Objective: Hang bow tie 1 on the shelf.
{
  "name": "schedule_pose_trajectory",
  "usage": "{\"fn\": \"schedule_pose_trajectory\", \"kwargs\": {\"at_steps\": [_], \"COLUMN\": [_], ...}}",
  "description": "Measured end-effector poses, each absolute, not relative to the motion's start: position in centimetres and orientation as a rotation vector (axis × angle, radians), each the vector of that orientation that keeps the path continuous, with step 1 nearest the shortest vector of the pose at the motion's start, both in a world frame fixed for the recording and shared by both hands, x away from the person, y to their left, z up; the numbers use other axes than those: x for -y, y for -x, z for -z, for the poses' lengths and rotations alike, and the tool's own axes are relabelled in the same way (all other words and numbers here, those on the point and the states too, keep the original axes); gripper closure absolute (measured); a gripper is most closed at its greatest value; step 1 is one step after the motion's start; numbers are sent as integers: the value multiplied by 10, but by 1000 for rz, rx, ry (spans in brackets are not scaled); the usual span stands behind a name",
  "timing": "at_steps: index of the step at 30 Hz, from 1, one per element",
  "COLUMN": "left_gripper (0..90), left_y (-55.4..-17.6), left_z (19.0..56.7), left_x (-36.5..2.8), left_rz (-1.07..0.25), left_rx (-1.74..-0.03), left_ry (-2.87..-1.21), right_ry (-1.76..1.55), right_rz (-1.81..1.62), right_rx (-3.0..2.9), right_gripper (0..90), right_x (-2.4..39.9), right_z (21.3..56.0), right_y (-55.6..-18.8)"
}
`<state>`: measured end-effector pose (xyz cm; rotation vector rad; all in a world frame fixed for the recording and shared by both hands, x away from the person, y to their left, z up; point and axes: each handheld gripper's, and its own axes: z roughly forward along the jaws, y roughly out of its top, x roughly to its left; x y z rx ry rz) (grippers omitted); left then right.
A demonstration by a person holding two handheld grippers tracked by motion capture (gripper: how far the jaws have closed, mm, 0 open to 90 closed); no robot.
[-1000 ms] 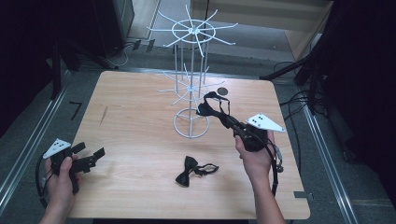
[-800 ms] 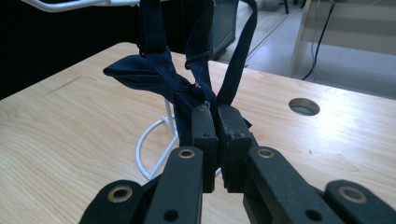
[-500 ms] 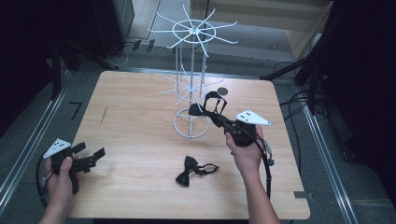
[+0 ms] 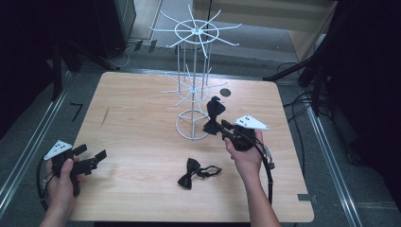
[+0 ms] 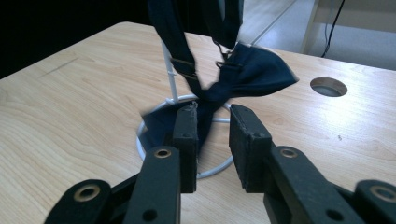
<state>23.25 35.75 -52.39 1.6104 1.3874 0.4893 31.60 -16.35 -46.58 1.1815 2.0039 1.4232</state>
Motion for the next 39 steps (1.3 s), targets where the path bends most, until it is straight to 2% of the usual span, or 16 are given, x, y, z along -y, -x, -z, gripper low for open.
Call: {"fn": "schedule_pose_trajectory", "kwargs": {"at_steps": [5,17,39], "left_gripper": [60,60,60], "left_y": [-232,-232,-232], "left_z": [524,524,524], "left_x": [-357,-357,-357], "left_rz": [-490,-496,-505], "left_rx": [-1388,-1386,-1390], "left_ry": [-1615,-1611,-1609], "right_ry": [-1189,-1230,-1228], "right_rz": [-1411,-1404,-1475], "right_rx": [-2013,-2050,-2090], "right_gripper": [680,650,565], "right_x": [171,187,189], "right_z": [474,498,497], "right_y": [-307,-280,-249]}}
